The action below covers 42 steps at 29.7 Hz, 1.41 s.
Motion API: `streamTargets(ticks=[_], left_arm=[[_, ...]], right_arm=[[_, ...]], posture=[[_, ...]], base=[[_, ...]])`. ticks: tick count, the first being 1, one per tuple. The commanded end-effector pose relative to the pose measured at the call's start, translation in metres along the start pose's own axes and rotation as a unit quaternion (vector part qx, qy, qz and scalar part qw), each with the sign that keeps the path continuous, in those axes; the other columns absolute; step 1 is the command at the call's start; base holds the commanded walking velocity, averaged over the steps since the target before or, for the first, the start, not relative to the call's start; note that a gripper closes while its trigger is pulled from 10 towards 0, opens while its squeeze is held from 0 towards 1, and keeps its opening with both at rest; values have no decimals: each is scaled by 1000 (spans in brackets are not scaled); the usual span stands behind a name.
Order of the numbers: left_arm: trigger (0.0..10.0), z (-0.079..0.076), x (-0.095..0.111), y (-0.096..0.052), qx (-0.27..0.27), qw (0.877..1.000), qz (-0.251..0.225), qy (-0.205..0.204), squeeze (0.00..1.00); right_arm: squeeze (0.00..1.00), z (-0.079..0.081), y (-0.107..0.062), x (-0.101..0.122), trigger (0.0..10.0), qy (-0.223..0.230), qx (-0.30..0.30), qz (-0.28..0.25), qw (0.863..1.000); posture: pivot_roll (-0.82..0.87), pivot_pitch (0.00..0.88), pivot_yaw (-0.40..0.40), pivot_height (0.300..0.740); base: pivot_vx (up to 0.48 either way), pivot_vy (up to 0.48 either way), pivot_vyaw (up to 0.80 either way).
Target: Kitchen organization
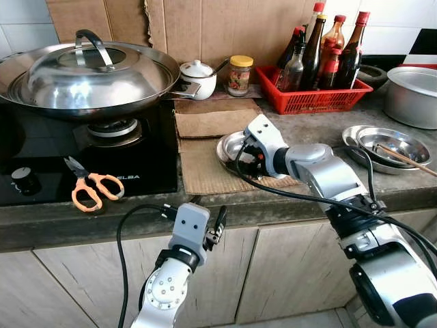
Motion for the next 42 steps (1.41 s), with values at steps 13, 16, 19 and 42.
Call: streamTargets(ticks=[13,16,19,42], left_arm=[[10000,-2,6,-1,0,1000,-10,1,0],[10000,-2,6,-1,1,1000,-10,1,0],[10000,-2,6,-1,2,1000,-10,0,0],[10000,-1,8,1,7,1000,-18,-7,0]], right_arm=[[0,-20,-3,7,10000,-28,-56,12,998],[0,-14,0,7,10000,-44,-39,18,998],[0,-6,4,4,10000,-69,-18,38,997],[0,-1,13,25,0,-117,-45,16,992]], posture=[[128,0,-84,740],[130,0,-81,740],[126,3,-81,740],[133,0,-93,740]], base=[[0,0,0],[0,0,0],[0,0,0],[0,0,0]])
Point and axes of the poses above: a point about 5 cm out from each wrist's last joint towards the gripper, its own y axis pointing out of the wrist towards the gripper, its own x axis along the axis of the wrist's last joint, z = x × y, the point moved 1 cm from there along y, pointing out of the wrist towards the gripper, and after that the axes turned 13 degrees about y, right-handed, at the moved point
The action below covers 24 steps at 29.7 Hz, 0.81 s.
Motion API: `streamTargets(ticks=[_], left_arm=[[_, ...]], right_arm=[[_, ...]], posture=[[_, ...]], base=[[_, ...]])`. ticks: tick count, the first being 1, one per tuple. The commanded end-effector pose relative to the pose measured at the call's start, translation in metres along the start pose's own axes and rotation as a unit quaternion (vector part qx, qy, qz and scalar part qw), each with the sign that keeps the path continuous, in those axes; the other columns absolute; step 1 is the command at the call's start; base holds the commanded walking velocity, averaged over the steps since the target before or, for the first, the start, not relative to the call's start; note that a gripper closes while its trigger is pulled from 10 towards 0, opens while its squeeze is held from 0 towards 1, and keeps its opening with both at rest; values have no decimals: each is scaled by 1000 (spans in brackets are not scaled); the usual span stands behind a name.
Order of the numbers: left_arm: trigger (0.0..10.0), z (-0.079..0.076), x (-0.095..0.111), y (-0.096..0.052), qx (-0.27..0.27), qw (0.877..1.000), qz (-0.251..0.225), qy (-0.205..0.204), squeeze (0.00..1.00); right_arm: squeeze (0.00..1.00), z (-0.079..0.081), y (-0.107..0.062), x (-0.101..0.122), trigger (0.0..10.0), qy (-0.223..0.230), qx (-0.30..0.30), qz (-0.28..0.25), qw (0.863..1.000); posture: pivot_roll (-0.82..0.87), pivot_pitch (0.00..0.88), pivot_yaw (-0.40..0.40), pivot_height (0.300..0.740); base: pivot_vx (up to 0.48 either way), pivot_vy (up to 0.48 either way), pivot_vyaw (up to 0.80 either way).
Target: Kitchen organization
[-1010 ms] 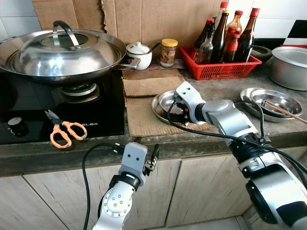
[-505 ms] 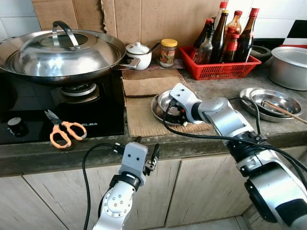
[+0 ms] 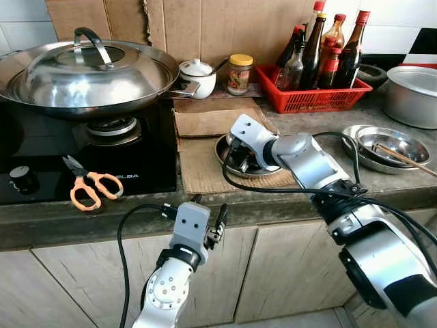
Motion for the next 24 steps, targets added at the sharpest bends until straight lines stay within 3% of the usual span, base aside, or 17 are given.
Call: streamTargets(ticks=[1,5,10,11,13,14,15,19,20,24], left_arm=[[10000,0,6,1,3,1000,-14,-1,0],[10000,2,5,1,7,1000,-14,0,0],[10000,3,5,1,6,1000,-14,0,0],[10000,3,5,1,6,1000,-15,0,0],[10000,3,5,1,4,1000,-15,2,0],[10000,3,5,1,4,1000,-15,1,0],[10000,3,5,2,4,1000,-16,1,0],[10000,3,6,2,2,1000,-17,1,0],[10000,2,6,3,2,1000,-19,-2,0],[10000,2,7,3,2,1000,-18,-1,0]], right_arm=[[0,-3,-3,8,0,0,-4,-15,1000],[0,0,-4,2,0,28,-3,-26,999],[0,-2,-5,-3,0,33,-15,-29,999],[0,-2,-5,-4,2706,29,-13,-25,999],[0,0,-6,-12,6157,-8,-4,5,1000],[0,0,-6,-13,6157,-12,-4,8,1000],[0,-2,-7,-15,10000,-28,-5,18,999],[0,-9,-7,-12,10000,-45,-22,28,998],[1000,-14,-9,-10,10000,-60,-31,32,997],[1000,-19,-9,-7,10000,-77,-35,45,995]], posture=[[133,0,-93,740],[132,0,-92,740],[133,0,-89,740],[133,0,-89,740],[128,0,-84,740],[128,0,-84,740],[128,0,-83,740],[124,0,-81,740],[123,0,-83,740],[123,0,-84,740]], base=[[0,0,0],[0,0,0],[0,0,0],[0,0,0],[0,0,0],[0,0,0],[0,0,0],[0,0,0],[0,0,0],[0,0,0]])
Point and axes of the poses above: a point about 5 cm out from each wrist's last joint towards the gripper, its own y axis pointing out of the wrist towards the gripper, its own x axis along the axis of the wrist's last joint, z = x × y, the point moved 1 cm from there along y, pointing out of the wrist towards the gripper, and after that the axes turned 13 degrees about y, right-handed, at the moved point
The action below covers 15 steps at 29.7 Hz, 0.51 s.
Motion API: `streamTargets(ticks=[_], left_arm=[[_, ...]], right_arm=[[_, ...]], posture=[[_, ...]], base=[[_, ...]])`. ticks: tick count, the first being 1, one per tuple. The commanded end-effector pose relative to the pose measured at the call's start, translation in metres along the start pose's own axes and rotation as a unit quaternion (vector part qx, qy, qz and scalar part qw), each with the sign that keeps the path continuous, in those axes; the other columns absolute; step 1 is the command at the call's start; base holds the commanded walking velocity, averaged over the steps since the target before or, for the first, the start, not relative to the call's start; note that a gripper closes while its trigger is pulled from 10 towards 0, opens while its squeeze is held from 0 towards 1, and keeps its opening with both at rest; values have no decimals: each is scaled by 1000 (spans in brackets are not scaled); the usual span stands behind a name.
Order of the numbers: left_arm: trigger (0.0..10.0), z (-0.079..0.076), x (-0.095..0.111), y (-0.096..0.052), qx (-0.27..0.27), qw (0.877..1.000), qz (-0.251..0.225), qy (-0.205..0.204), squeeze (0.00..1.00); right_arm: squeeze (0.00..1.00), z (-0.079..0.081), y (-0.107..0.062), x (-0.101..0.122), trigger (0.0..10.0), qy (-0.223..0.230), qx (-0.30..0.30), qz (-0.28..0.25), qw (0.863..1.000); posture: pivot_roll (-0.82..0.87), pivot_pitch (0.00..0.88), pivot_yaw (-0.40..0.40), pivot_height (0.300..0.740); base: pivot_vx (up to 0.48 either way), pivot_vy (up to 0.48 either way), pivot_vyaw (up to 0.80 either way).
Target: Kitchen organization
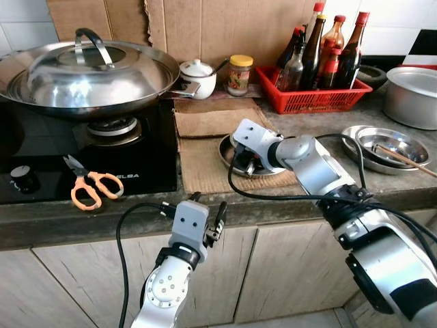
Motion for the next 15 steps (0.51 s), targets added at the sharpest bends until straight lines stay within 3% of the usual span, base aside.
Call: streamTargets(ticks=[1,2,10,15], left_arm=[[10000,-1,5,1,-2,1000,-10,-1,0],[10000,0,5,1,-1,1000,-10,-2,0],[10000,1,4,1,4,1000,-10,-4,0],[10000,1,5,1,7,1000,-11,-7,0]], right_arm=[[769,-11,-6,8,10000,-26,-12,5,1000],[0,-12,-6,9,10000,-37,-10,11,999],[0,-19,-3,11,10000,-95,-32,40,994],[0,-12,1,7,10000,-121,-4,59,991]], posture=[[123,0,-87,740],[120,0,-83,740],[119,4,-94,740],[119,8,-96,740]], base=[[0,0,0],[0,0,0],[0,0,0],[0,0,0]])
Point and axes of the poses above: a point about 5 cm out from each wrist's last joint towards the gripper, its own y axis pointing out of the wrist towards the gripper, its own x axis along the axis of the wrist's last joint, z = x × y, the point moved 1 cm from there along y, pointing out of the wrist towards the gripper, and after that the axes turned 13 degrees about y, right-handed, at the moved point
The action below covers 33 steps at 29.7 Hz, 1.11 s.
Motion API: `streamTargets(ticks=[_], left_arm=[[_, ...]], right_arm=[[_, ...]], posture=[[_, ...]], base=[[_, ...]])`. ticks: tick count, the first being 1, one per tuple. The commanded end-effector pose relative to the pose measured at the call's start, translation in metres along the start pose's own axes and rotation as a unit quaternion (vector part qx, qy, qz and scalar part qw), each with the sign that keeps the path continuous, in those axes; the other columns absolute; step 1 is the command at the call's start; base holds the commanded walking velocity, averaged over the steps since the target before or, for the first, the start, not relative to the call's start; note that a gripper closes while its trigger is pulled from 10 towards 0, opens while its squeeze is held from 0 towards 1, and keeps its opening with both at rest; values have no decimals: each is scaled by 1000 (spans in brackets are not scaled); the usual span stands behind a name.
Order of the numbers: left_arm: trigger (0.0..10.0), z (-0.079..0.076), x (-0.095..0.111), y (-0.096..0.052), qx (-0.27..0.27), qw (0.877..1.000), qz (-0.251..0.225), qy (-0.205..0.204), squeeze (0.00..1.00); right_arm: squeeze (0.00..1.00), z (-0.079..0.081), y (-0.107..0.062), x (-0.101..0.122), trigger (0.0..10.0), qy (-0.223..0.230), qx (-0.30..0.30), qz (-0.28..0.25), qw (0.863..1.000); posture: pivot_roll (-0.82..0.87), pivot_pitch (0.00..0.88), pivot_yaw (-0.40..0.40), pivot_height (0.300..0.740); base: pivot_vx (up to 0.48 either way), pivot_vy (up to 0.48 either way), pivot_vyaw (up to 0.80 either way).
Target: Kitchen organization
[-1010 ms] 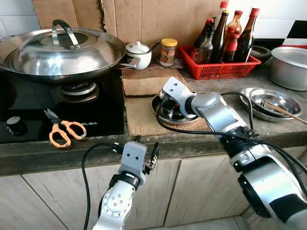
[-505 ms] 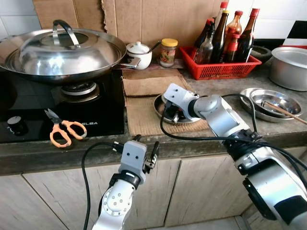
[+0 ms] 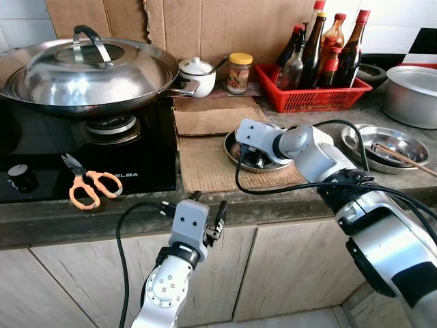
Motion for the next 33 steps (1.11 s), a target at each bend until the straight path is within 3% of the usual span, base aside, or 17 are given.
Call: streamTargets(ticks=[1,4,5,6,7,8,19,21,22,24,26,27,29,31,32,33], left_arm=[[10000,1,4,0,5,1000,-11,-5,0],[10000,2,4,0,7,1000,-11,-6,0],[10000,2,5,0,7,1000,-11,-7,0],[10000,2,5,0,7,1000,-12,-7,0],[10000,2,5,0,7,1000,-12,-7,0],[10000,2,5,1,8,1000,-13,-8,0],[10000,5,8,2,12,1000,-17,-7,0],[10000,6,8,3,15,1000,-19,-6,0],[10000,7,9,3,18,1000,-20,-6,0],[10000,7,9,3,18,1000,-20,-6,0],[10000,7,9,2,20,1000,-20,-5,0],[10000,7,9,2,20,1000,-20,-5,0],[10000,8,9,2,20,1000,-21,-5,0],[10000,9,10,4,20,1000,-23,-4,0],[10000,9,10,4,20,1000,-23,-4,0],[10000,9,11,4,20,1000,-24,-4,0]], right_arm=[[0,0,-2,3,10000,-15,13,3,1000],[0,5,2,0,10000,-15,31,11,999],[0,6,2,-1,8235,-10,31,12,999],[0,5,3,-1,4157,-10,31,13,999],[0,5,3,-1,2706,-7,28,11,1000],[0,3,3,-1,0,0,21,8,1000],[0,-8,-1,11,0,36,-18,-34,999],[0,-11,-4,18,0,88,-39,-81,992],[0,-15,-8,26,0,150,-59,-142,977],[0,-17,-9,29,0,170,-67,-165,969],[0,-16,-19,38,0,241,-81,-257,932],[0,-16,-19,38,0,241,-81,-257,932],[0,-6,-34,36,0,296,-109,-347,883],[0,5,-50,28,0,321,-140,-396,849],[0,5,-50,28,0,321,-140,-396,849],[0,8,-54,25,0,327,-149,-406,840]], posture=[[120,9,-96,740],[117,11,-97,740],[117,11,-95,740],[117,12,-95,740],[117,12,-95,740],[120,12,-98,740],[125,8,-100,740],[130,2,-105,740],[132,2,-106,740],[134,0,-105,740],[133,0,-102,740],[133,0,-102,740],[129,0,-91,740],[127,0,-85,740],[127,0,-85,740],[127,0,-83,740]], base=[[0,0,0],[0,0,0],[0,0,0],[0,0,0],[0,0,0],[0,0,0],[0,0,0],[0,0,0],[0,0,0],[0,0,0],[0,0,0],[0,0,0],[0,0,0],[0,0,0],[0,0,0],[0,0,0]])
Point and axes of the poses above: a point about 5 cm out from each wrist's last joint towards the gripper, its own y axis pointing out of the wrist towards the gripper, its own x axis along the axis of the wrist's last joint, z = x × y, the point moved 1 cm from there along y, pointing out of the wrist towards the gripper, and after that the axes turned 13 degrees about y, right-handed, at the moved point
